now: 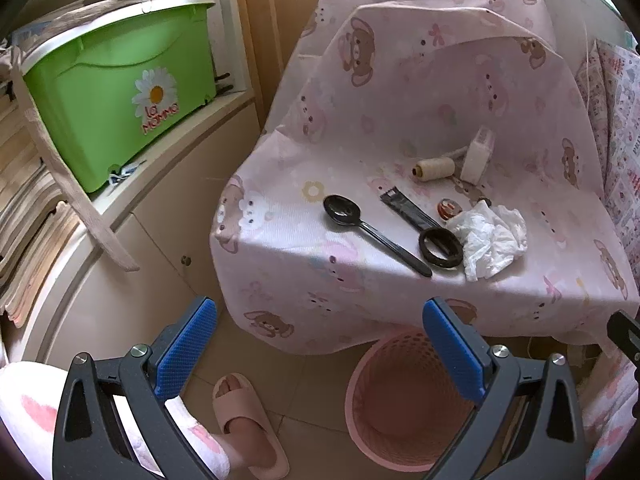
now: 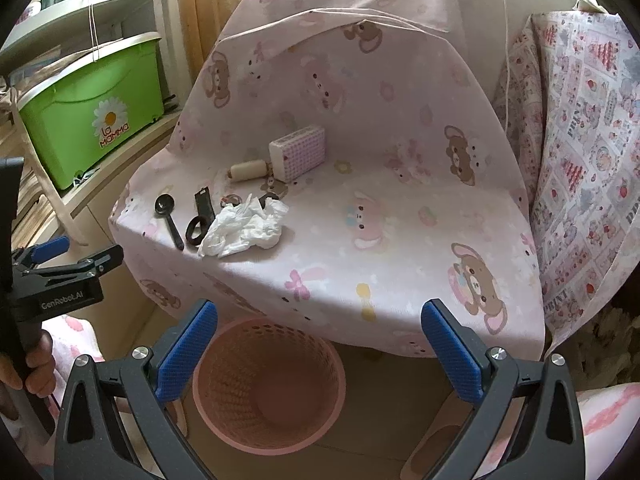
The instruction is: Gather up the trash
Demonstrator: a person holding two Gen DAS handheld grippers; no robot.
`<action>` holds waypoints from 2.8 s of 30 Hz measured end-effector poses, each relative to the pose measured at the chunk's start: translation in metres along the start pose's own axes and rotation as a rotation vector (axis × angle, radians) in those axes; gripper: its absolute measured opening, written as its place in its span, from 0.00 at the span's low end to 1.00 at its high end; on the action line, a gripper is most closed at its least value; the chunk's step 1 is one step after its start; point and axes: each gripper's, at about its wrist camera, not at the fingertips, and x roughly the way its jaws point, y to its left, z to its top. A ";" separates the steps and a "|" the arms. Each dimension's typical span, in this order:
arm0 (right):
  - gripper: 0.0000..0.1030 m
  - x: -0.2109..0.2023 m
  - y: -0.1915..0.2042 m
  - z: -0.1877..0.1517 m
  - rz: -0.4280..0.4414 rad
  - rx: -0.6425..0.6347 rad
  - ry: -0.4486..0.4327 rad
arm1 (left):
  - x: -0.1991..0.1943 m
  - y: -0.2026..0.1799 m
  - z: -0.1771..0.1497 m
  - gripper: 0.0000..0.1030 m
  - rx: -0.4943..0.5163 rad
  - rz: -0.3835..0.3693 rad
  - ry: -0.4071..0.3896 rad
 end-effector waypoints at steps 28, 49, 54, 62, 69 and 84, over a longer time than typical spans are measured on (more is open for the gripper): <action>1.00 0.015 0.008 -0.005 -0.043 -0.064 0.034 | 0.003 0.002 0.000 0.99 -0.004 0.015 0.016; 0.87 0.038 0.017 0.005 -0.022 -0.122 -0.022 | 0.027 0.006 0.004 0.97 -0.042 -0.006 0.049; 0.44 0.065 0.027 0.035 0.132 -0.108 0.051 | 0.038 0.011 0.013 0.91 -0.066 0.009 0.052; 0.15 0.111 0.020 0.056 0.252 0.038 0.110 | 0.044 0.011 0.023 0.75 -0.090 -0.053 0.048; 0.06 0.125 0.003 0.060 0.200 0.143 0.106 | 0.047 0.003 0.031 0.64 -0.080 -0.179 0.038; 0.05 0.085 -0.021 0.075 0.071 0.119 -0.020 | 0.088 0.001 0.058 0.47 -0.091 -0.241 0.138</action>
